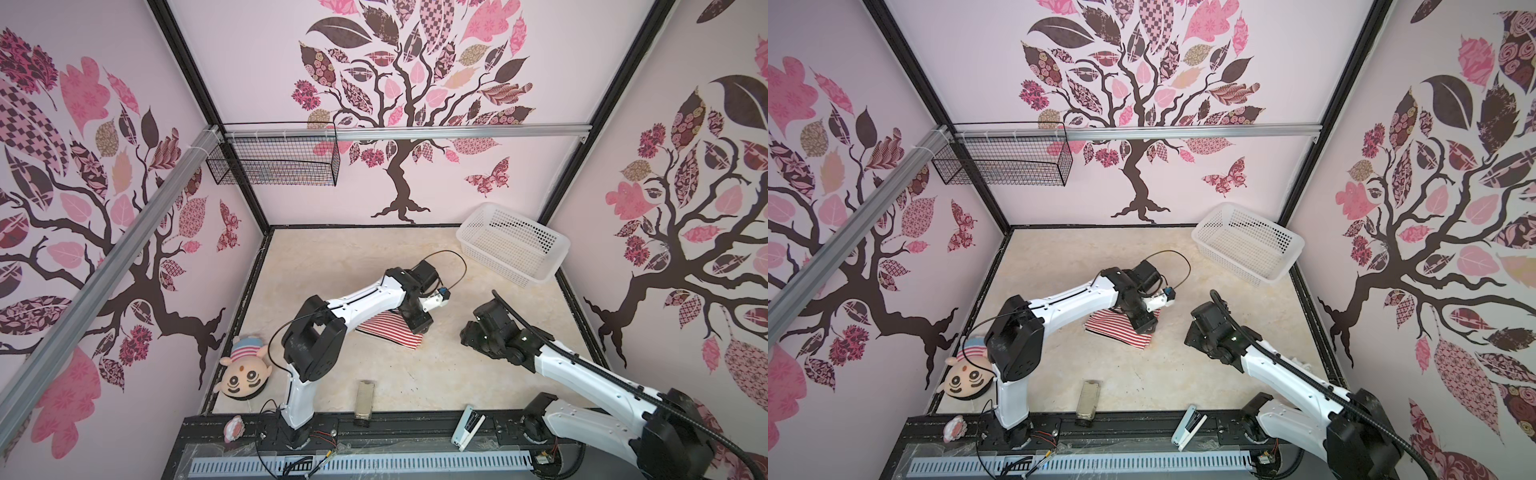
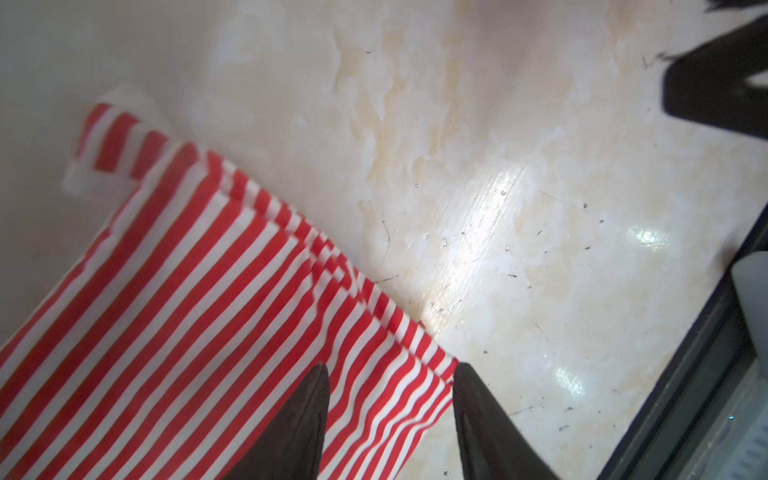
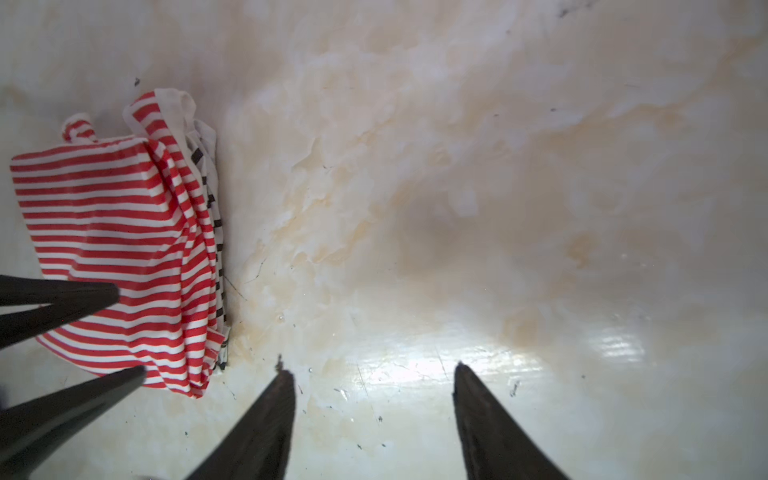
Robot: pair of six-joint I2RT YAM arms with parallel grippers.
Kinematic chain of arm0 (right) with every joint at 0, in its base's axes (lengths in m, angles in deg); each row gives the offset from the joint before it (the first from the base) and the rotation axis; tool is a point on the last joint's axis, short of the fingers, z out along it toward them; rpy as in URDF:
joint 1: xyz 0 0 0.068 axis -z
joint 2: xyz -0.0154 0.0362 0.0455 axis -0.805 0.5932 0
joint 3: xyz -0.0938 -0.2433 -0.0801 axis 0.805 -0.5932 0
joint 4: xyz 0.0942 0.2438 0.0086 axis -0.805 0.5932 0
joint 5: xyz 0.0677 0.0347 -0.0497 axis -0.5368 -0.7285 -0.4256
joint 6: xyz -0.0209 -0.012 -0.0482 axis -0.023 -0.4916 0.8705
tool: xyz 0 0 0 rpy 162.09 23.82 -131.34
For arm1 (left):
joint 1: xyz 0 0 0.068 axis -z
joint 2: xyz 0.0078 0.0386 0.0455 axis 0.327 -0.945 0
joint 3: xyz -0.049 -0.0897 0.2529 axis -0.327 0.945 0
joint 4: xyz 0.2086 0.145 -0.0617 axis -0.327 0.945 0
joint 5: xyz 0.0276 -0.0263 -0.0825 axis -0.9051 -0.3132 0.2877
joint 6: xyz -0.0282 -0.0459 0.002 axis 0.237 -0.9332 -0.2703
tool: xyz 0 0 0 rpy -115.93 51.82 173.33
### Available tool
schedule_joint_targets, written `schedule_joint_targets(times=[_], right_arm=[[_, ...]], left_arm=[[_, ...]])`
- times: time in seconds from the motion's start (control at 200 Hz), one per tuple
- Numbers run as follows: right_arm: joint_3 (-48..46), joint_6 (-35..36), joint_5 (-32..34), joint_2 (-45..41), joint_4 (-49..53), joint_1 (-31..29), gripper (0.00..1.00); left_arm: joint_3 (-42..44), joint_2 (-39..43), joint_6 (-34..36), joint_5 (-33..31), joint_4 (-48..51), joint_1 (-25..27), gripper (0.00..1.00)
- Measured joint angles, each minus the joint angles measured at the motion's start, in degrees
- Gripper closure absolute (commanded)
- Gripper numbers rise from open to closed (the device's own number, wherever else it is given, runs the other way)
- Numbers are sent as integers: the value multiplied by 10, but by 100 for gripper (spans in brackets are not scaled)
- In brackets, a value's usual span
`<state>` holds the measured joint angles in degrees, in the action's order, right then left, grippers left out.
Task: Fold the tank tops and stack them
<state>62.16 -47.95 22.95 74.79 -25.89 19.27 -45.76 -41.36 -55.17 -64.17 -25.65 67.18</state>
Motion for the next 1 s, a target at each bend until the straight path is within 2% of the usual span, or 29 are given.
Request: schedule_joint_targets(times=[0.21,0.53,0.74,1.001], right_arm=[[-5,-21,29,-72,39,4,28],[-5,-26,34,-85,54,4,28],[-5,-26,27,-76,46,4,28],[-5,-24,16,-47,26,5,28]], left_arm=[[-24,-55,8,-28,-2,33,46],[-28,-80,13,-94,-32,26,46],[-12,-79,12,-108,-53,-28,46],[54,-38,18,-113,-68,-106,46]])
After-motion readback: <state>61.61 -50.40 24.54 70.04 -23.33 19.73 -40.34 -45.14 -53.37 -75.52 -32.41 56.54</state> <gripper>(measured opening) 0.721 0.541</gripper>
